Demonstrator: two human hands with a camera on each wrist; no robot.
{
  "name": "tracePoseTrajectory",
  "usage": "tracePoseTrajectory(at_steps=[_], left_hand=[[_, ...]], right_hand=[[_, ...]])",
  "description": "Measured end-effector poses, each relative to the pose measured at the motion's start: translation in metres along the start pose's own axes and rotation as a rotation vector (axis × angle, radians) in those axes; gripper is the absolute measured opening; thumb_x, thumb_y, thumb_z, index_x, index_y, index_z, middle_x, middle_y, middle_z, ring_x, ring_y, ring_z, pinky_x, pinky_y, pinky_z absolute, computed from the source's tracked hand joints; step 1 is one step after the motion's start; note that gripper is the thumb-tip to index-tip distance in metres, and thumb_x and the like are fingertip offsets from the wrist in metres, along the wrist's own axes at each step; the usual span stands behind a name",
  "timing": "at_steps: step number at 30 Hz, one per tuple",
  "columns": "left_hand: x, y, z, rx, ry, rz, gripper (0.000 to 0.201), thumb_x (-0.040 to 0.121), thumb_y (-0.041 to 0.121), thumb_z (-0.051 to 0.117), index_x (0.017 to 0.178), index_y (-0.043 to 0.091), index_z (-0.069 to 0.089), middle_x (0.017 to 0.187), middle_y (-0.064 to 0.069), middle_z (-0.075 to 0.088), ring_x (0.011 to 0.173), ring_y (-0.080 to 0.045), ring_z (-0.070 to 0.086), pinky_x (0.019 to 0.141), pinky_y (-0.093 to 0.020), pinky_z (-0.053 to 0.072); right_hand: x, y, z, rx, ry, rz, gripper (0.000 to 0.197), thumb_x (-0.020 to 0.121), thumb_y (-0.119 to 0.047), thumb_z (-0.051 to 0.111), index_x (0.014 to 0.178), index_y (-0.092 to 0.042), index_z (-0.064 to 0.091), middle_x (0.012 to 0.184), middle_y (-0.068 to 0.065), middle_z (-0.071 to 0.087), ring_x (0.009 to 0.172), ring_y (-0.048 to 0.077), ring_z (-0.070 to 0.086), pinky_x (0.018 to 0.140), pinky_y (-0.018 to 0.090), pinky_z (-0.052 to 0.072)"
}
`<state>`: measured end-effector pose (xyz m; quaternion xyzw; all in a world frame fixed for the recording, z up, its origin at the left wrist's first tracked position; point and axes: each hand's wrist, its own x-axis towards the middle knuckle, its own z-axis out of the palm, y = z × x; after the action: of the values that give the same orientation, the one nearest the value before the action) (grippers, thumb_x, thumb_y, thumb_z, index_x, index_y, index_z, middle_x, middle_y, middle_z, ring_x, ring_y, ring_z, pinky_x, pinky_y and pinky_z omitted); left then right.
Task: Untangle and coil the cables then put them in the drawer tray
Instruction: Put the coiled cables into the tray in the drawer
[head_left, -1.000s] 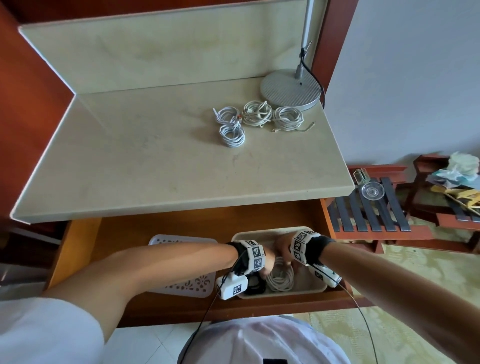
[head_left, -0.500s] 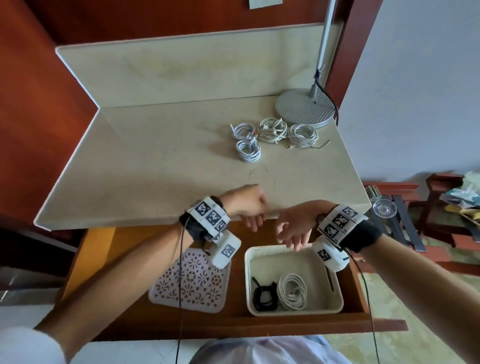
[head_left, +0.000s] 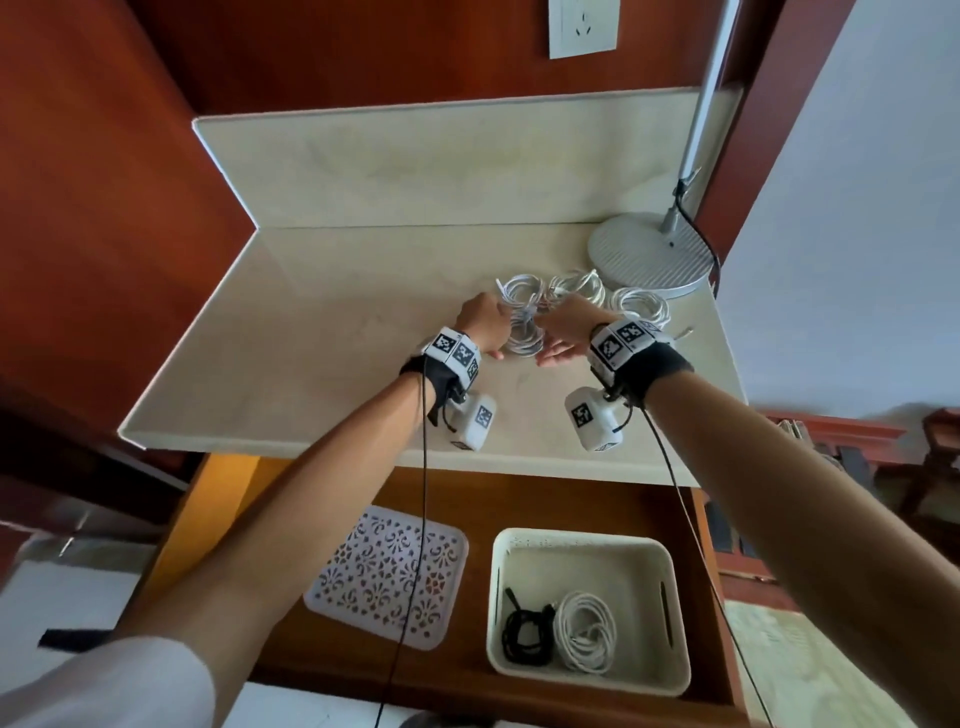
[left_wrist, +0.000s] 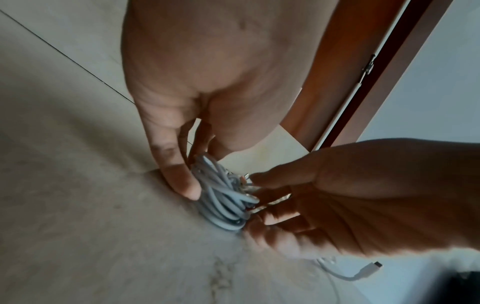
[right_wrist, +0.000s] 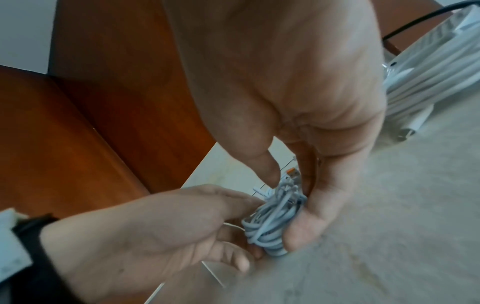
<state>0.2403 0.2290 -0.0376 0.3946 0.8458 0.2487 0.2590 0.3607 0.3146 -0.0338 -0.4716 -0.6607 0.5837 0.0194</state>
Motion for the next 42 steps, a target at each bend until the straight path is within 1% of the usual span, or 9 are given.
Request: tracePoseTrajectory(at_steps=[5, 8, 13, 19, 25, 29, 32, 39, 42], left_hand=[[0.005, -0.005, 0.000, -0.101, -0.044, -0.055, 0.023, 0.105, 0.011, 0.046, 0.103, -0.002, 0.065, 0.102, -0.017, 0.070, 0.064, -0.026, 0.074, 0.046, -0.024, 0.056], [0.006, -0.014, 0.000, -0.237, -0.060, -0.089, 0.020, 0.102, 0.004, 0.054, 0.117, 0.006, 0.066, 0.117, -0.015, 0.067, 0.079, -0.028, 0.075, 0.056, -0.031, 0.062], [-0.004, -0.020, -0.009, -0.384, -0.119, -0.116, 0.012, 0.101, -0.001, 0.056, 0.100, 0.011, 0.060, 0.108, -0.016, 0.066, 0.081, -0.029, 0.072, 0.061, -0.033, 0.064], [-0.034, -0.042, -0.014, -0.556, -0.173, -0.100, 0.010, 0.100, -0.002, 0.061, 0.104, -0.010, 0.064, 0.101, -0.025, 0.066, 0.079, -0.027, 0.068, 0.061, -0.025, 0.062], [-0.102, -0.049, -0.017, -0.586, -0.313, -0.123, 0.022, 0.097, 0.001, 0.066, 0.111, -0.016, 0.068, 0.104, -0.026, 0.074, 0.084, -0.024, 0.076, 0.073, -0.023, 0.061], [-0.154, -0.060, 0.001, -0.551, -0.429, -0.202, 0.022, 0.095, 0.000, 0.067, 0.114, -0.011, 0.068, 0.104, -0.025, 0.075, 0.087, -0.024, 0.077, 0.076, -0.022, 0.061], [-0.185, -0.076, 0.035, -0.517, -0.548, -0.266, 0.027, 0.094, 0.002, 0.068, 0.117, -0.013, 0.066, 0.108, -0.026, 0.074, 0.088, -0.024, 0.077, 0.077, -0.023, 0.061], [-0.207, -0.095, 0.117, -0.276, -0.649, -0.321, 0.025, 0.096, 0.001, 0.069, 0.110, -0.019, 0.065, 0.100, -0.025, 0.074, 0.068, -0.018, 0.076, 0.068, -0.021, 0.062], [-0.206, -0.096, 0.138, -0.197, -0.645, -0.355, 0.029, 0.096, 0.001, 0.068, 0.115, -0.020, 0.060, 0.106, -0.026, 0.073, 0.084, -0.027, 0.078, 0.076, -0.029, 0.064]], right_hand=[[0.002, 0.004, 0.004, -0.048, 0.038, 0.011, 0.015, 0.097, 0.003, 0.062, 0.109, 0.012, 0.062, 0.069, 0.020, 0.074, 0.072, 0.030, 0.078, 0.081, 0.049, 0.065], [-0.003, 0.005, 0.006, -0.069, 0.068, -0.027, 0.023, 0.094, 0.005, 0.066, 0.115, 0.011, 0.060, 0.072, 0.019, 0.072, 0.058, 0.024, 0.075, 0.061, 0.037, 0.065], [-0.011, 0.002, 0.010, -0.166, 0.102, -0.044, 0.014, 0.094, 0.002, 0.067, 0.104, 0.011, 0.064, 0.074, 0.015, 0.071, 0.046, 0.014, 0.070, 0.042, 0.023, 0.054], [-0.030, 0.003, 0.005, -0.109, -0.035, -0.076, 0.009, 0.089, 0.005, 0.073, 0.098, 0.007, 0.071, 0.083, 0.017, 0.078, 0.081, 0.029, 0.078, 0.088, 0.044, 0.063], [-0.081, -0.005, -0.005, -0.274, -0.281, -0.132, 0.017, 0.092, -0.005, 0.077, 0.108, -0.004, 0.072, 0.087, 0.011, 0.079, 0.073, 0.016, 0.078, 0.066, 0.023, 0.062], [-0.096, 0.019, 0.009, -0.566, -0.505, -0.063, 0.030, 0.088, -0.004, 0.080, 0.115, -0.001, 0.067, 0.092, 0.018, 0.079, 0.088, 0.028, 0.079, 0.086, 0.038, 0.064], [-0.109, 0.054, 0.027, -0.682, -0.653, 0.005, 0.034, 0.089, -0.002, 0.078, 0.119, 0.001, 0.063, 0.093, 0.021, 0.078, 0.087, 0.030, 0.079, 0.081, 0.036, 0.065], [-0.123, 0.147, 0.062, -0.885, -0.675, 0.091, 0.035, 0.093, -0.011, 0.077, 0.121, 0.007, 0.065, 0.084, 0.013, 0.078, 0.074, 0.019, 0.079, 0.070, 0.026, 0.063], [-0.120, 0.180, 0.066, -0.854, -0.620, 0.082, 0.035, 0.092, -0.017, 0.079, 0.120, 0.002, 0.068, 0.082, 0.003, 0.078, 0.072, 0.010, 0.076, 0.069, 0.022, 0.060]])
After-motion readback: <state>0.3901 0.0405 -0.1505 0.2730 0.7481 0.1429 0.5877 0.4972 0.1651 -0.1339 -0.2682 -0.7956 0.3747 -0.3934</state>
